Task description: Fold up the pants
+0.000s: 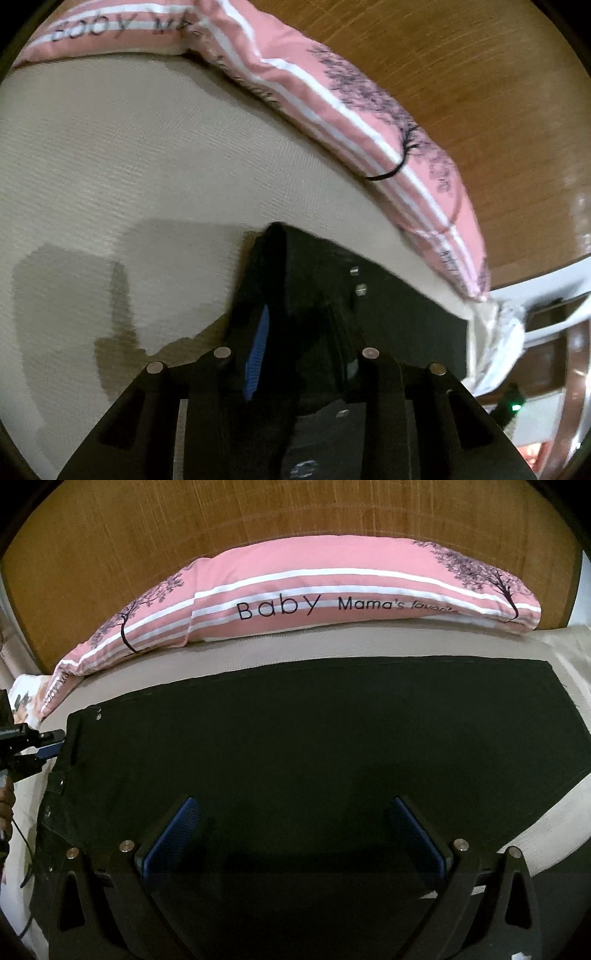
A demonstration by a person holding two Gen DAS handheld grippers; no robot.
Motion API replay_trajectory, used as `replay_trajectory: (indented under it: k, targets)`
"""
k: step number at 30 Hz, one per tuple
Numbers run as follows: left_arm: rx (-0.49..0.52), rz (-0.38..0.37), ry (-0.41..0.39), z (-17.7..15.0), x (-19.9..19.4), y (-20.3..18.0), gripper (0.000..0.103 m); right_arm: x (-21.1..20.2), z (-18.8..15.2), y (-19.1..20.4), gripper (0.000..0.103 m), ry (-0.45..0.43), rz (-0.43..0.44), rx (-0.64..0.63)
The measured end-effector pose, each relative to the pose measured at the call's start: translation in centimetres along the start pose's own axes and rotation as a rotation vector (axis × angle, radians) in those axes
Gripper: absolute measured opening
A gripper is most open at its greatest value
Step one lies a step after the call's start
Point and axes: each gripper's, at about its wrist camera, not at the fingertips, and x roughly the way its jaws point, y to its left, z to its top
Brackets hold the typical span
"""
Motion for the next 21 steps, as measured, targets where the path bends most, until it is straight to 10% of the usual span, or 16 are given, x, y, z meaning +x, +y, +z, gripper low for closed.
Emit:
replay_trajectory:
  k: [13, 21]
  targets:
    - [-0.064, -0.017, -0.018, 3.2, 4.4, -1.2, 0.025, 0.0, 0.3, -0.1, 0.102, -0.011, -0.018, -0.025]
    - [0.001, -0.018, -0.207, 0.6, 0.1, -4.3, 0.008, -0.9, 2.1, -1.7, 0.102, -0.013, 0.038, -0.137]
